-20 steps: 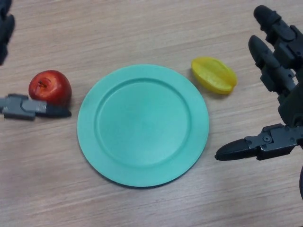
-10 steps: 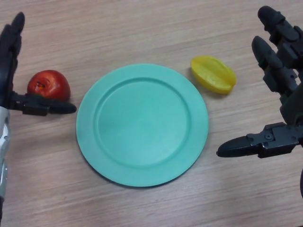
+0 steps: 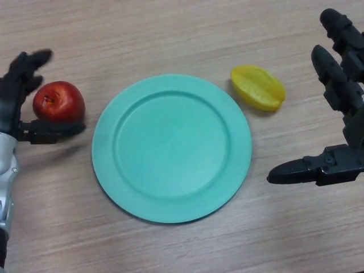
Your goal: Pick up the red apple and place it on the plate
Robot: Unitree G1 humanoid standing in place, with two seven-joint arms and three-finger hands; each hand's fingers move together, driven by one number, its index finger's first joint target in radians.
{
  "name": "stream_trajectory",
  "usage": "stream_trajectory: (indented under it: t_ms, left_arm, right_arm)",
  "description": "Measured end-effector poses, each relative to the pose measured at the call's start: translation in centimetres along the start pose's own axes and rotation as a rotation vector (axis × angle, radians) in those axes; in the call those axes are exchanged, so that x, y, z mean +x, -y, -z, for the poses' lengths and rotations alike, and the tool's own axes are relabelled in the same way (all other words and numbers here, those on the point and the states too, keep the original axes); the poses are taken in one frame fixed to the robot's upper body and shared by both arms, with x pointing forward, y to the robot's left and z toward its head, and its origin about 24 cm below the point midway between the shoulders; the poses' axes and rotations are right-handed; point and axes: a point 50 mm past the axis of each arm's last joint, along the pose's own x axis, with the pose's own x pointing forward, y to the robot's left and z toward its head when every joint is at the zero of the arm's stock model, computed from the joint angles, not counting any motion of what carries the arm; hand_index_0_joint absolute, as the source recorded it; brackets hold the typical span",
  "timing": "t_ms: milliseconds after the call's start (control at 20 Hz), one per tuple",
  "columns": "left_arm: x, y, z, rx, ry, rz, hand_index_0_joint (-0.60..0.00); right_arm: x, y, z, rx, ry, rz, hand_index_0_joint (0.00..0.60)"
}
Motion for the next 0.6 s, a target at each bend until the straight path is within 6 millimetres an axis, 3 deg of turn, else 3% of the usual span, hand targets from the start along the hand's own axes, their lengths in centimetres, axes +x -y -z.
stream_trajectory:
  t_ms: [200,450,600]
  left_arm:
    - [-0.1,-0.1,-0.7,0.002,0.032,-0.007,-0.600]
    - [-1.9,-1.3,-6.2,0.059,0.251,-0.054,-0.600]
    - [-4.2,0.5,-7.9,0.088,0.348,0.062,-0.600]
  right_arm:
    - [0.0,0.2,0.0,-0.010,-0.001,0.002,0.000]
    - [0.0,0.1,0.0,-0.010,-0.006,0.001,0.000]
    - [-0.1,0.5,0.1,-0.015,-0.025,0.014,0.000]
